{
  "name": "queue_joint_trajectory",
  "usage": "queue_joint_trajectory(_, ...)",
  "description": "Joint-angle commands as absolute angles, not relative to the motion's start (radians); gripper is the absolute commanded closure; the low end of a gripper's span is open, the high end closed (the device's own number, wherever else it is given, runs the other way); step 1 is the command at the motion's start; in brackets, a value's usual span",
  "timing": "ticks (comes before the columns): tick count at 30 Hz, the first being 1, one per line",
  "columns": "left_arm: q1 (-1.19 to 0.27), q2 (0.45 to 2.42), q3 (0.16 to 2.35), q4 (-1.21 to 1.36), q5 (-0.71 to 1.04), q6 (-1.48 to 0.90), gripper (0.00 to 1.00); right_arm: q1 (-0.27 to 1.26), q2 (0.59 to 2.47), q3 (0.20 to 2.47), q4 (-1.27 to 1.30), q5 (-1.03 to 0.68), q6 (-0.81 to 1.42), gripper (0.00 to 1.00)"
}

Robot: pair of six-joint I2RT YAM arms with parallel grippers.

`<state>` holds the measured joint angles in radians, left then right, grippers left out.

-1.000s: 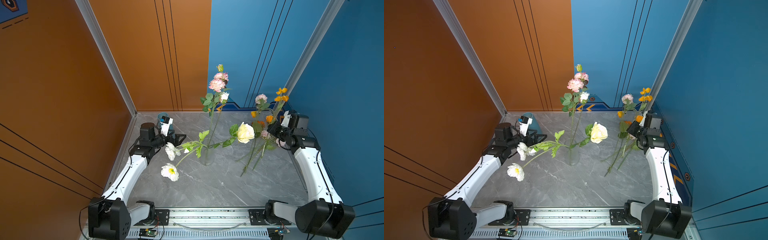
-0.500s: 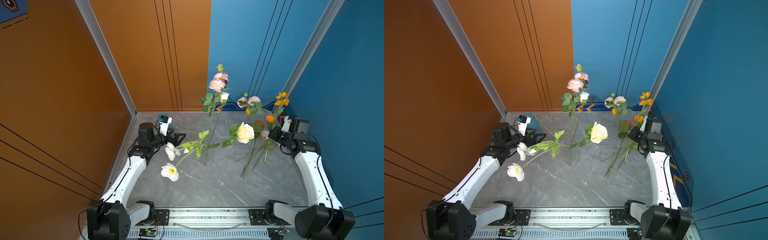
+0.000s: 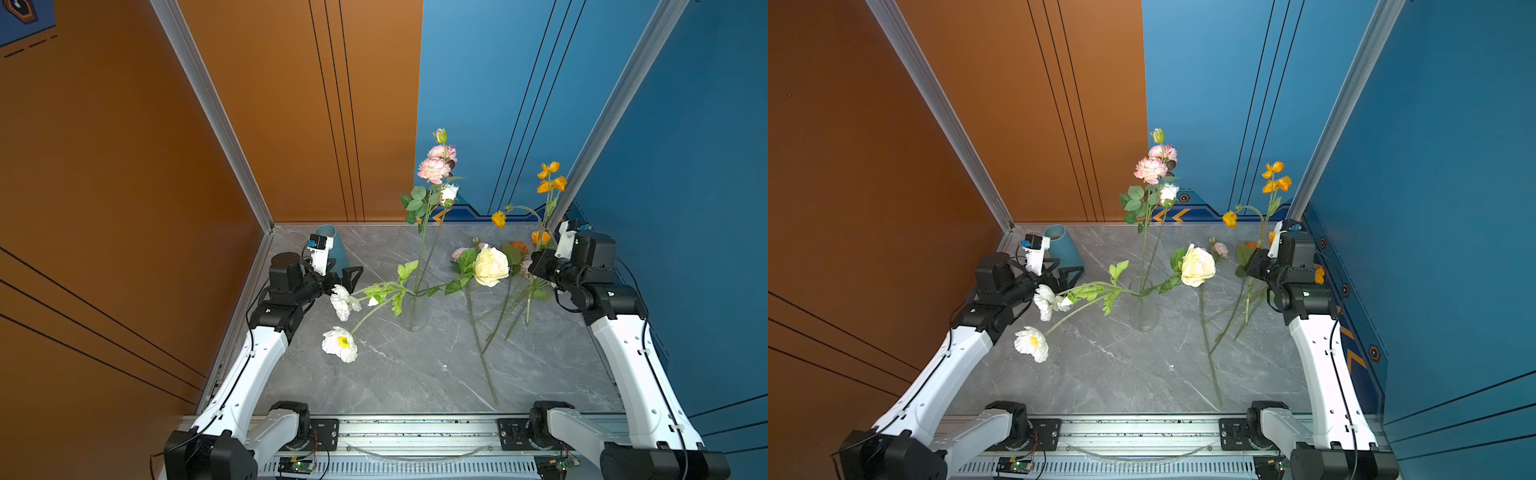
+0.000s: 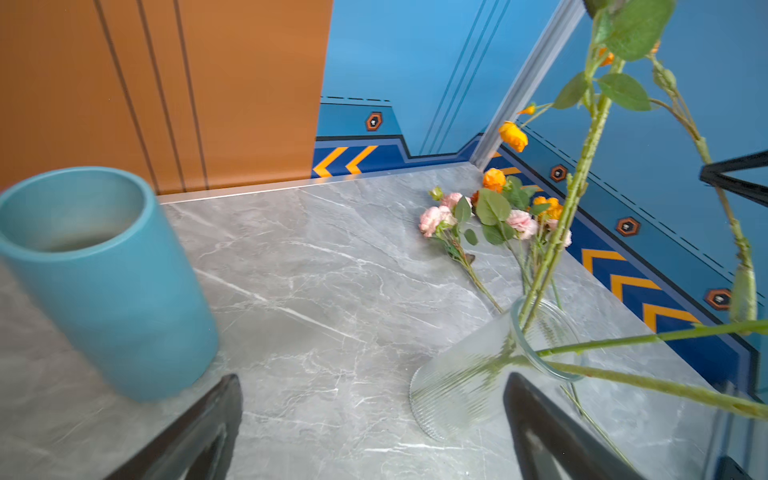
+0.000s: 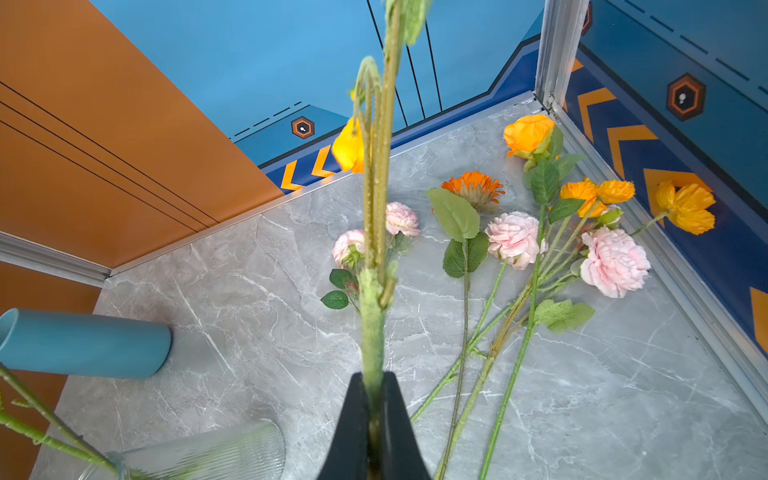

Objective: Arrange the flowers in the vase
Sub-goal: 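Carry the orange poppies over the glass vase with the right gripper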

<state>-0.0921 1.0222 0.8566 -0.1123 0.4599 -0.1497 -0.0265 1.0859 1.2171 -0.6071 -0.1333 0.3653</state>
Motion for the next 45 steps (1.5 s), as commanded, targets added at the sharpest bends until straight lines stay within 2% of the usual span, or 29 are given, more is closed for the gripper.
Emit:
queue_joint_trajectory(1,-0.090,0.934,0.794,-0.263,0.365,-0.240,0.00,-0.021,1.050,1.263,-0.660,-0.125,0.335,1.00)
queue_joint_trajectory(5,-0.168,0.764,0.681,-0.280,0.343,-0.303,0.00,-0.010,1.001,1.263,-0.624,-0.165,0.353,1.00)
queue_joint_trajectory(8,-0.193,0.717,0.673,-0.301,0.436,-0.296,0.01,0.022,0.951,1.245,-0.526,-0.198,0.367,1.00)
queue_joint_trajectory(12,-0.197,0.732,0.694,-0.311,0.587,-0.254,0.02,0.081,0.879,1.179,-0.318,-0.113,0.369,1.00)
queue_joint_trajectory(17,-0.198,0.765,0.720,-0.311,0.577,-0.193,0.02,0.162,0.856,1.065,-0.039,-0.038,0.342,1.00)
queue_joint_trajectory(23,-0.198,0.842,0.776,-0.312,0.621,-0.112,0.02,0.320,0.804,0.882,0.363,0.079,0.203,1.00)
queue_joint_trajectory(27,-0.198,0.880,0.782,-0.304,0.663,-0.054,0.02,0.409,0.800,0.792,0.626,0.041,0.086,1.00)
queue_joint_trajectory(34,-0.195,0.851,0.761,-0.294,0.692,-0.028,0.02,0.530,0.852,0.825,0.699,0.016,-0.044,1.00)
queue_joint_trajectory(45,-0.195,0.839,0.737,-0.293,0.699,-0.015,0.02,0.483,1.079,0.866,0.882,-0.182,0.108,1.00)
